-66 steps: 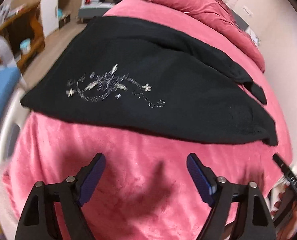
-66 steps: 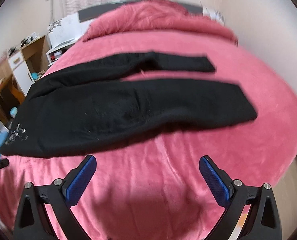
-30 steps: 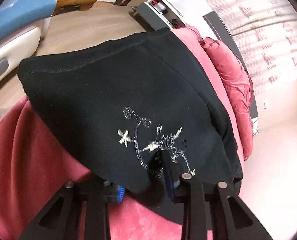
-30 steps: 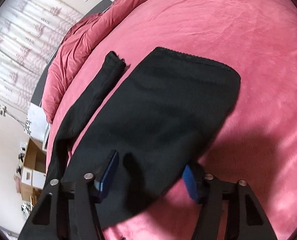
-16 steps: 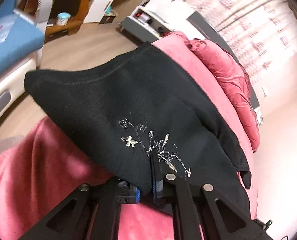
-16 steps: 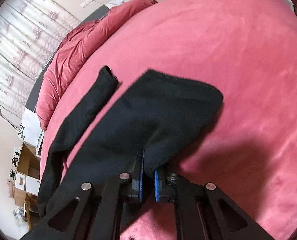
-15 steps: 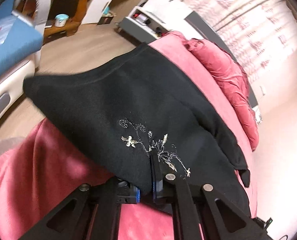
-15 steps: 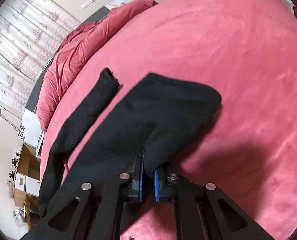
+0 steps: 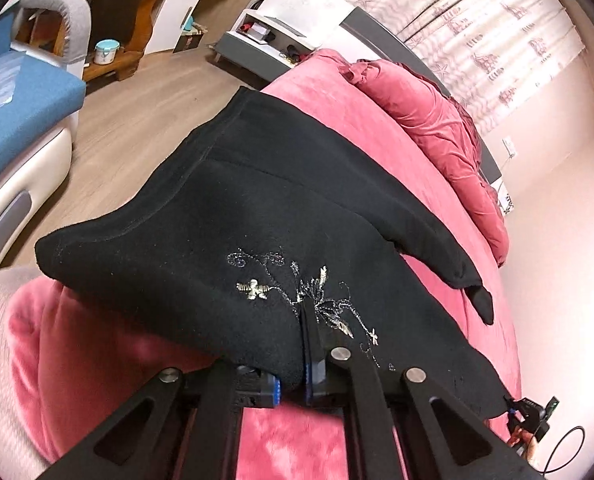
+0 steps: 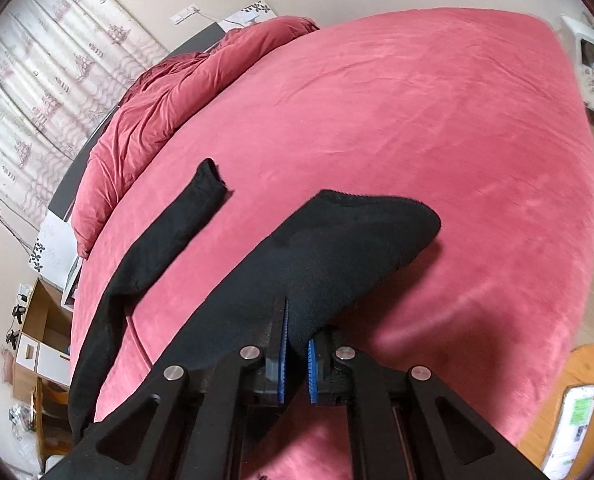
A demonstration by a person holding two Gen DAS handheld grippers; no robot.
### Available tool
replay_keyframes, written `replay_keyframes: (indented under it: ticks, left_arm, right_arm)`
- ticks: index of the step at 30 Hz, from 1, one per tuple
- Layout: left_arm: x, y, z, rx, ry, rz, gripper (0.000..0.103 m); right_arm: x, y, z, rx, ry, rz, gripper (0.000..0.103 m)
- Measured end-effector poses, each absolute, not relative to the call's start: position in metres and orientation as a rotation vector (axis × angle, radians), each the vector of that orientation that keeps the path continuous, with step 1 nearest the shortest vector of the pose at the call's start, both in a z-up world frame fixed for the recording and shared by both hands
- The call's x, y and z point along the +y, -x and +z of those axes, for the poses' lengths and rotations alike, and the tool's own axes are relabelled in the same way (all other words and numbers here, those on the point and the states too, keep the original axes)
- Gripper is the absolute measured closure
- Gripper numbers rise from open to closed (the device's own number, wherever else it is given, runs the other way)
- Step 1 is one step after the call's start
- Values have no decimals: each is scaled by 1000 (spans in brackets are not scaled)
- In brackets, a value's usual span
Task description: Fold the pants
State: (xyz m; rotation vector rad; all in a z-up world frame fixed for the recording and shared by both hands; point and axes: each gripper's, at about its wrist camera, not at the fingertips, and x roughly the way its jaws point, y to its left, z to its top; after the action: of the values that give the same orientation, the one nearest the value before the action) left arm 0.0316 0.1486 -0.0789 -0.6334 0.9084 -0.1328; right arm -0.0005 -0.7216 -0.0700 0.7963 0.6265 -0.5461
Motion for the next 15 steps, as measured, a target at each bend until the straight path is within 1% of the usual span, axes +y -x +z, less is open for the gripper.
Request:
replay_keyframes:
  ticks: [10,15]
  left_arm:
    - [140,-1,-81,959,584,-136,96]
    - [132,-3,-96,1001,505,-116,95]
  right_arm:
    - [-727,46,-77,613,-817,-579,96]
    - [-731,52,-91,675,-805,-578,95]
